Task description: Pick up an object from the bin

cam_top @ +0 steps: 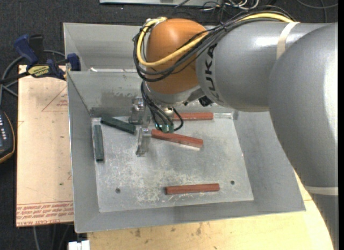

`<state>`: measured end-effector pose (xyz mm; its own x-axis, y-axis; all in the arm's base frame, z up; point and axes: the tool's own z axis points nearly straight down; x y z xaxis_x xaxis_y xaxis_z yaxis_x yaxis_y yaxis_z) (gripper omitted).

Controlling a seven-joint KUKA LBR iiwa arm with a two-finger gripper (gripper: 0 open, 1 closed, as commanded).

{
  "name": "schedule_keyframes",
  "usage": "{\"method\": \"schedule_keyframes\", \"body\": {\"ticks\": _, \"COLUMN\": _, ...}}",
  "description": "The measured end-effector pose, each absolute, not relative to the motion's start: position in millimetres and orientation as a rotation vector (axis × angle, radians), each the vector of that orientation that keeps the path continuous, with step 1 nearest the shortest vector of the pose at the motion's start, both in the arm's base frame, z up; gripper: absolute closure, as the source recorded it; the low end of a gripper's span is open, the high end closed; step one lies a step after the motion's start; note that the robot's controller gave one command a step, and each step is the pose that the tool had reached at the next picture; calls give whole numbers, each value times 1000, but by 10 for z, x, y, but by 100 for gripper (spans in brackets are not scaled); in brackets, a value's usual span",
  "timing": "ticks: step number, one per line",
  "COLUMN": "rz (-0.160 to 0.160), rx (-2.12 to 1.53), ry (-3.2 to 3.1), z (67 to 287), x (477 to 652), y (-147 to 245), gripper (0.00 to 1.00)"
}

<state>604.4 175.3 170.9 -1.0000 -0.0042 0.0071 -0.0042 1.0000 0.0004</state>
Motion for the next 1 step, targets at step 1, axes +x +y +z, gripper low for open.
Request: {"method": "schedule_keyframes", "body": {"ticks": 1, "rz": -1, "rx": -57, "ry": -3145, "z": 1403, "x": 6505, "y": 1439, "gripper": 0}}
